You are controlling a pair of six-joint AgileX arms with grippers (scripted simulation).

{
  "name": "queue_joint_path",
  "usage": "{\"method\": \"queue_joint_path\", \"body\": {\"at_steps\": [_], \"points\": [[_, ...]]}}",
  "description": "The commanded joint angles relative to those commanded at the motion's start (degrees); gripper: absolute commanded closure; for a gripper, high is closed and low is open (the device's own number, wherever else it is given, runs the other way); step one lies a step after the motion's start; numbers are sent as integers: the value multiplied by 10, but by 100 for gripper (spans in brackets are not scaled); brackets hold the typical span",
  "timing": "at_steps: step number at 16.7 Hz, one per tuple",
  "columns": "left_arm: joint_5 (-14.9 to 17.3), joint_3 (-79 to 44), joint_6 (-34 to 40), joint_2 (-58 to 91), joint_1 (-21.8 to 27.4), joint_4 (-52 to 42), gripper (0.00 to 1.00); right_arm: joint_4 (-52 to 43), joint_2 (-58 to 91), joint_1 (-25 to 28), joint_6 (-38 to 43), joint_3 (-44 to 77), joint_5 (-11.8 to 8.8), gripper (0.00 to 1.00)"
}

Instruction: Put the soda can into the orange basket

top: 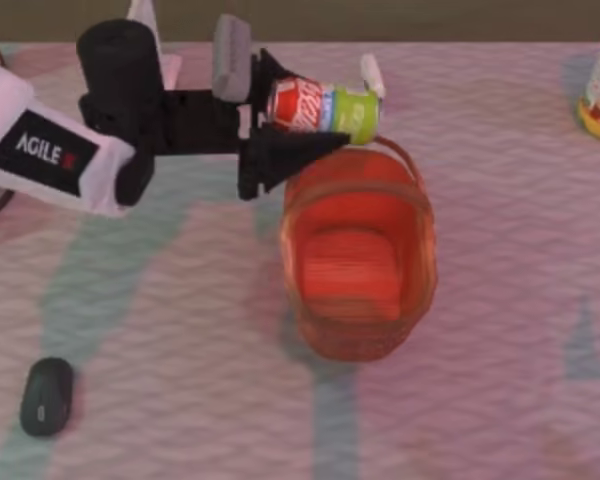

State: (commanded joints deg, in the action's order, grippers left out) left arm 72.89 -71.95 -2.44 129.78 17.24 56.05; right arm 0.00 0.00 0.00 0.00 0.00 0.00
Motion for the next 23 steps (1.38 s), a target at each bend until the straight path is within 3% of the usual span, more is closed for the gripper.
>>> {"method": "queue_joint_path", "body": {"at_steps": [6,19,23], "points": [[0,10,1,20,-2,25,100,0,0,0,0,0,0,0],[0,10,1,20,-2,25,2,0,0,0,0,0,0,0],[0,10,1,20,-2,25,0,0,0,0,0,0,0,0]]}}
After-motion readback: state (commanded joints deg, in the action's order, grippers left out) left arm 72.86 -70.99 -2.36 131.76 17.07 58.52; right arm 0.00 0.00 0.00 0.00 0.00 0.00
